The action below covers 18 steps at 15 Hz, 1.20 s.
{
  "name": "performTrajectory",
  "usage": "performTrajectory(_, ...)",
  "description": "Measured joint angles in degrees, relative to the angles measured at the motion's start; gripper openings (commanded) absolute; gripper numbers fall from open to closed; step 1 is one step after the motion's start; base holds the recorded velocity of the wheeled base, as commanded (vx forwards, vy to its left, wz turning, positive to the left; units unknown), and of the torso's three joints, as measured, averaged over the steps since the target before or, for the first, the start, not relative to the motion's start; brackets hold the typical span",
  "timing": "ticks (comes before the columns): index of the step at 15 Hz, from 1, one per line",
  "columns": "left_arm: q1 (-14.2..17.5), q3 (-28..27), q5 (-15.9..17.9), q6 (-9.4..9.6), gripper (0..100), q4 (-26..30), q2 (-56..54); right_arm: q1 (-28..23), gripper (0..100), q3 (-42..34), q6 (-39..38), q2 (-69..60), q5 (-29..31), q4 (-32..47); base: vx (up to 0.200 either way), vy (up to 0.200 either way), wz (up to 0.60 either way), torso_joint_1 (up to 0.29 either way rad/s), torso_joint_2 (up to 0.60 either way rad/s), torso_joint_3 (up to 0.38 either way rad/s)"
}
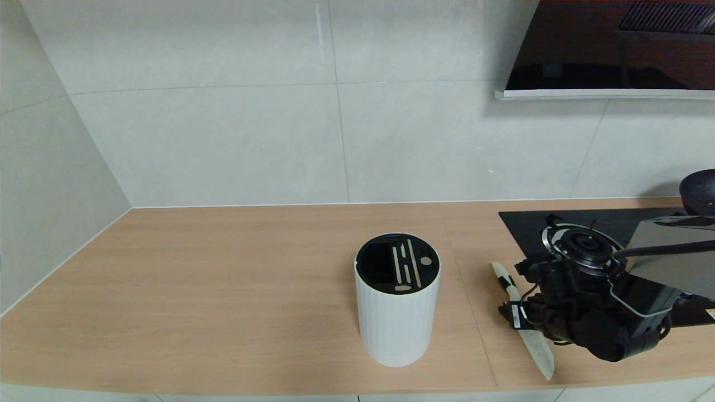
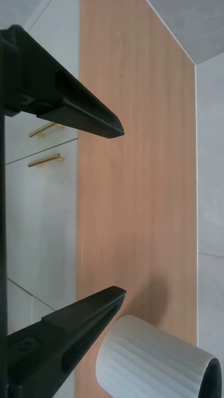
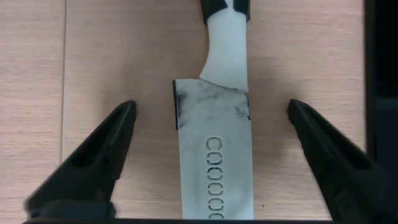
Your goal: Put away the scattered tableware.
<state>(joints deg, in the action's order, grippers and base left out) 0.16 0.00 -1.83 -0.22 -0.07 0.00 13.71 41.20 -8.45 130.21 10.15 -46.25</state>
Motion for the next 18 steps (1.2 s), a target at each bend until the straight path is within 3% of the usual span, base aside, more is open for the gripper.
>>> performTrajectory(12,0.0,0.0,0.0,0.04,100,0.0,0.0,0.1,0,-0.5,0.0,0.2,2.0,-2.2,0.0,0.0,0.0,0.0,0.0,0.0)
performTrajectory(18,0.0,-0.2,0.2,0.12,100,0.1,0.0,0.0,0,-1.8,0.1,-7.5,2.8,-2.5,0.0,0.0,0.0,0.0,0.0,0.0)
